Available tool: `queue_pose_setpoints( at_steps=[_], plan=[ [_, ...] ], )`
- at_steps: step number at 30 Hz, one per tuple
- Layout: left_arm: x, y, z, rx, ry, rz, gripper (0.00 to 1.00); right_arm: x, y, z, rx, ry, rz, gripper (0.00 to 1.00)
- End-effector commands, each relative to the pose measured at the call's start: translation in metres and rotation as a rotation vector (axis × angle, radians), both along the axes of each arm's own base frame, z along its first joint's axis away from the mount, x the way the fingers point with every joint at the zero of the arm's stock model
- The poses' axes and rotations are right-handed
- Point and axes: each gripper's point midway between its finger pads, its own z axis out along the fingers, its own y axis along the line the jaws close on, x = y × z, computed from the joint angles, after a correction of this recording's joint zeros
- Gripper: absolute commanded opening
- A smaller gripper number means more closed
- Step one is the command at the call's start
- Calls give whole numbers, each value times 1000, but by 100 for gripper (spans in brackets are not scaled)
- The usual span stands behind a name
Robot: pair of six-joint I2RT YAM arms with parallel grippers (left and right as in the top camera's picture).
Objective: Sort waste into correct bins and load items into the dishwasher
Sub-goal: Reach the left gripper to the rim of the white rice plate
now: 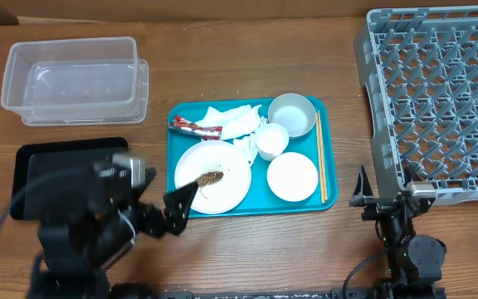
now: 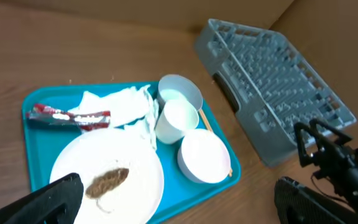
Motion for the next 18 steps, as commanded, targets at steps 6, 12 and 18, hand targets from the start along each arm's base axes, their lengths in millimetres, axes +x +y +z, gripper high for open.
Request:
queue_pose_setpoints(
  at_steps=[6, 12, 18],
  plan=[
    [25, -24, 15, -14, 106, -166, 100, 0, 0, -1, -4, -7, -2, 100],
    [21, -27, -54, 273, 420, -57, 100, 0, 0, -1, -4, -7, -2, 100],
    [19, -72, -84, 510, 462, -43, 100, 0, 0, -1, -4, -7, -2, 100]
  ],
)
